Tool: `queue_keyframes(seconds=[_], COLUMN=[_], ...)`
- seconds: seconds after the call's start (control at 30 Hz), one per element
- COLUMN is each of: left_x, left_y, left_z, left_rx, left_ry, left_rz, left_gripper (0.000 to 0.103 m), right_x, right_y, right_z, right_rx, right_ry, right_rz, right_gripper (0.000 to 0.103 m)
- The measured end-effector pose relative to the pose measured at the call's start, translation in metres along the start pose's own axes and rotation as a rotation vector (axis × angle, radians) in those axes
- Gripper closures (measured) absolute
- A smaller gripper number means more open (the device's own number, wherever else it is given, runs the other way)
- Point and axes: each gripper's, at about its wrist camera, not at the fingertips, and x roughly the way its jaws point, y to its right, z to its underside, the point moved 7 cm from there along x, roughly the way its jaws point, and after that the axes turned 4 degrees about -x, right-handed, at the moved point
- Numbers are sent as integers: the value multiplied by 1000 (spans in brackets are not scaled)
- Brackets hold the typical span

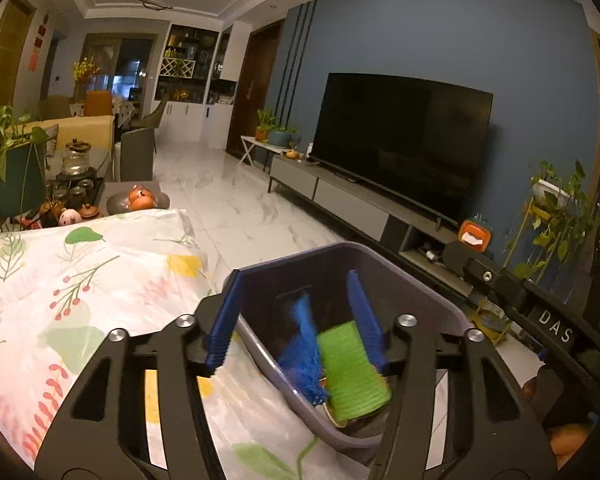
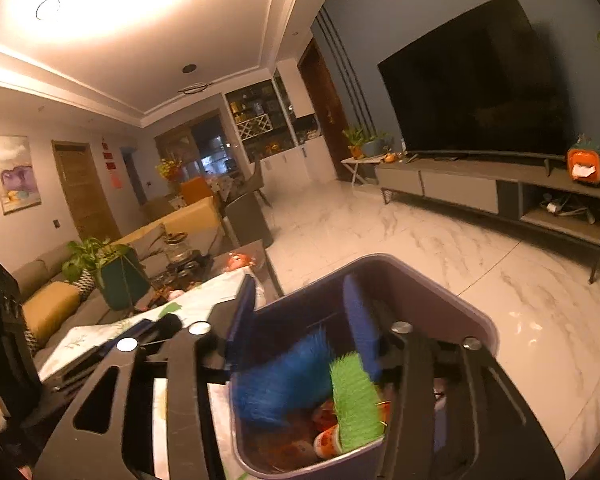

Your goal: Collect trash

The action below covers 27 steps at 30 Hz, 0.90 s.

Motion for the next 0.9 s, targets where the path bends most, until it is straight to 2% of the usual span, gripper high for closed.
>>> queue_keyframes(seconds=[0.03, 0.1, 0.17, 0.3, 0.37, 0.57, 0.9], left_x=[-2, -14, -26, -59, -77, -132, -225], left_y=[-1, -8, -11, -23, -33, -49, -60], left_z=[-1, -2, -2, 2, 10, 31, 54], left_rx=[-5, -10, 4, 30, 31, 25, 48], left_ry=[0, 16, 38, 77, 78, 68, 117], left_rz=[-5, -26, -69, -166, -219, -317, -400], left_gripper=[42, 31, 24, 16, 16, 15, 15], right_x=[-2, -7, -9, -18, -24, -54, -114], right_y=[-1, -2, -3, -24, -30, -55, -95], right_z=[1, 2, 3, 14, 20, 30, 47], right_rx=[-8, -29, -62, -151, -176, -223, -294], right_ry=[-1, -2, -2, -14, -12, -2, 18], right_rz=[12, 41, 69, 140, 154, 168, 177], right_gripper=[52, 43, 36, 23, 20, 16, 15])
